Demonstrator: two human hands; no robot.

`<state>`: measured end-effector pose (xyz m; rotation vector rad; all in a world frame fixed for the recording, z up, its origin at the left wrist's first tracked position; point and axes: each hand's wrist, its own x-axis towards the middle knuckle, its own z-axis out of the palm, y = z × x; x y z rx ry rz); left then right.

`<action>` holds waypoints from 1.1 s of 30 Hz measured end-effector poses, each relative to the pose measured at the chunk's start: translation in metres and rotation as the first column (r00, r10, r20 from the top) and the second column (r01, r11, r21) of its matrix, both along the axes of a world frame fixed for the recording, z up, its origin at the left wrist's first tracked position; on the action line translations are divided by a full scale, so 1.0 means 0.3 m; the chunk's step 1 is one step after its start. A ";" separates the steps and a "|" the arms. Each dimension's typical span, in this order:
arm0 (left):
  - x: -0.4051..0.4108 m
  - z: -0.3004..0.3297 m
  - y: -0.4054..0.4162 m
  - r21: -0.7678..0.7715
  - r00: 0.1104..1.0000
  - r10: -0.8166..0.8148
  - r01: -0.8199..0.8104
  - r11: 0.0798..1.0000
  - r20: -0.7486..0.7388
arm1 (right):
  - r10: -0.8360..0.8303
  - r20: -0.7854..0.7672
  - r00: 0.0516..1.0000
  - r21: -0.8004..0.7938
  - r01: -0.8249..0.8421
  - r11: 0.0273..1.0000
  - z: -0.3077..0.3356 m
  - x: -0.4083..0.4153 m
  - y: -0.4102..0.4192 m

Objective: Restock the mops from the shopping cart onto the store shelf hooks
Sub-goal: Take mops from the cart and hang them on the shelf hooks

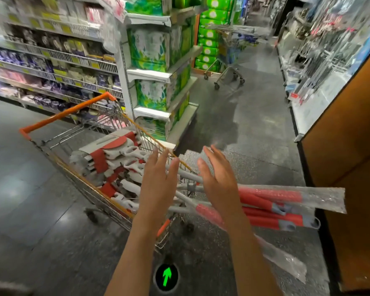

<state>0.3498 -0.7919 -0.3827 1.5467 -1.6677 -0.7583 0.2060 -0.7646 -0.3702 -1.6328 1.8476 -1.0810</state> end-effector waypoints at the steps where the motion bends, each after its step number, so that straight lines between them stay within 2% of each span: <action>1: 0.004 -0.020 -0.025 0.022 1.000 0.002 -0.002 1.000 -0.002 | 0.000 -0.003 1.000 0.011 0.000 1.000 -0.022 0.004 -0.025; 8: 0.019 -0.207 -0.253 0.212 0.993 0.090 -0.072 0.975 -0.080 | 0.092 -0.029 0.995 0.139 -0.087 0.986 -0.218 -0.006 -0.288; 12: -0.019 -0.303 -0.344 0.327 0.964 0.176 -0.104 0.939 -0.200 | 0.182 -0.012 0.983 0.237 -0.174 0.956 -0.338 -0.020 -0.435; 15: -0.050 -0.385 -0.427 0.422 0.920 0.281 -0.147 0.894 -0.274 | 0.243 -0.006 0.970 0.323 -0.228 0.919 -0.415 -0.044 -0.535; 18: -0.055 -0.484 -0.524 0.551 0.876 0.390 -0.184 0.814 -0.284 | 0.287 0.024 0.958 0.402 -0.272 0.874 -0.484 -0.059 -0.615; 20: -0.055 -0.543 -0.580 0.616 0.816 0.464 -0.176 0.768 -0.345 | 0.313 0.059 0.948 0.450 -0.305 0.839 -0.522 -0.051 -0.662; 23: -0.054 -0.594 -0.631 0.666 0.632 0.589 -0.151 0.731 -0.503 | 0.324 0.126 0.938 0.469 -0.344 0.813 -0.550 -0.021 -0.724; 26: -0.042 -0.616 -0.691 0.706 0.497 0.665 -0.138 0.695 -0.557 | 0.336 0.190 0.922 0.482 -0.386 0.787 -0.562 0.021 -0.794; 29: -0.014 -0.664 -0.756 0.726 0.409 0.697 -0.111 0.679 -0.589 | 0.363 0.196 0.911 0.494 -0.412 0.766 -0.591 0.067 -0.858; 33: 0.023 -0.701 -0.840 0.759 0.360 0.725 -0.068 0.648 -0.587 | 0.353 0.197 0.914 0.528 -0.403 0.748 -0.647 0.129 -0.934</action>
